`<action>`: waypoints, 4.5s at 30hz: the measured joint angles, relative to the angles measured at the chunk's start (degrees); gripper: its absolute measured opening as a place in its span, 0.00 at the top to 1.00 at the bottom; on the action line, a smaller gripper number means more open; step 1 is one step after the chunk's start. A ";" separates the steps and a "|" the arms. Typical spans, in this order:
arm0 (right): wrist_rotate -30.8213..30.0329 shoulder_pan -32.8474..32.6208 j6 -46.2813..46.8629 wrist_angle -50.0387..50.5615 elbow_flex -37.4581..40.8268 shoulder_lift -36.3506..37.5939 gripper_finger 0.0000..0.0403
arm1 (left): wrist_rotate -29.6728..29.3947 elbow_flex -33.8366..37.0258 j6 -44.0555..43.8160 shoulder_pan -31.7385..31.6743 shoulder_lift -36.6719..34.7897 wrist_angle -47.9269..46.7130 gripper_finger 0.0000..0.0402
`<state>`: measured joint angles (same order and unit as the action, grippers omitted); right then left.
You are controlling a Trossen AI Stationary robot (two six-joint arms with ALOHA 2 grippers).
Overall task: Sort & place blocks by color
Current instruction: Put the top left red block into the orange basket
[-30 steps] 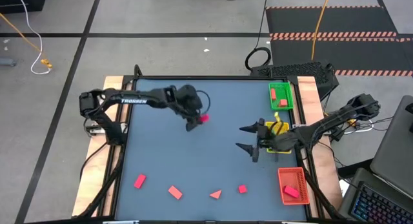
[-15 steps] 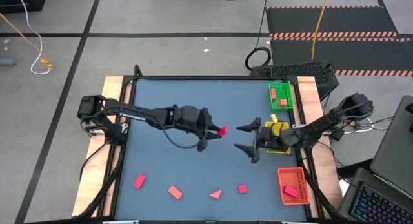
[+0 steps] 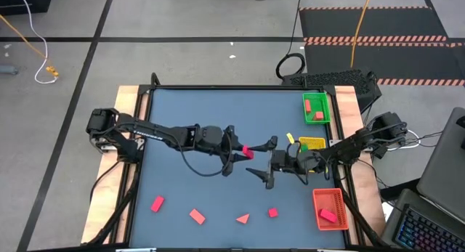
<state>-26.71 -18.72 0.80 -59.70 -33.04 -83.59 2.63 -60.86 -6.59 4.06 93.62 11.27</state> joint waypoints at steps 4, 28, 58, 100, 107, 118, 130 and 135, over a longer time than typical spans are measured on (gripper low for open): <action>0.12 -0.04 0.02 0.25 0.00 0.02 0.14 | -2.70 0.00 0.87 1.50 0.02 0.03 0.69; -3.28 0.33 1.53 8.53 0.09 0.71 0.14 | -4.68 -0.11 3.02 4.21 0.02 -5.03 1.00; 14.16 5.31 -1.70 96.50 -14.16 0.17 0.14 | -9.29 0.00 1.90 1.59 0.00 -16.69 0.53; 19.41 5.64 2.58 95.18 -12.61 0.50 0.29 | -9.18 -0.02 0.85 1.70 0.00 -18.80 0.53; 19.54 5.72 4.66 95.64 -9.39 0.48 0.30 | -9.18 -0.02 0.36 1.73 0.00 -18.78 0.53; 22.44 6.80 4.53 94.01 -7.76 0.61 0.50 | -9.18 -0.02 0.30 1.80 0.00 -18.78 0.53; 23.86 6.34 5.60 93.40 -9.40 3.42 0.70 | -9.18 -0.02 0.35 1.80 0.00 -18.78 0.53; 29.32 4.76 10.77 96.09 -12.84 7.34 0.70 | -9.18 -0.02 0.35 1.80 0.00 -18.78 0.53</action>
<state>2.61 -13.96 11.57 36.39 -45.88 -76.25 -6.55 -60.88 -6.24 5.87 93.62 -7.51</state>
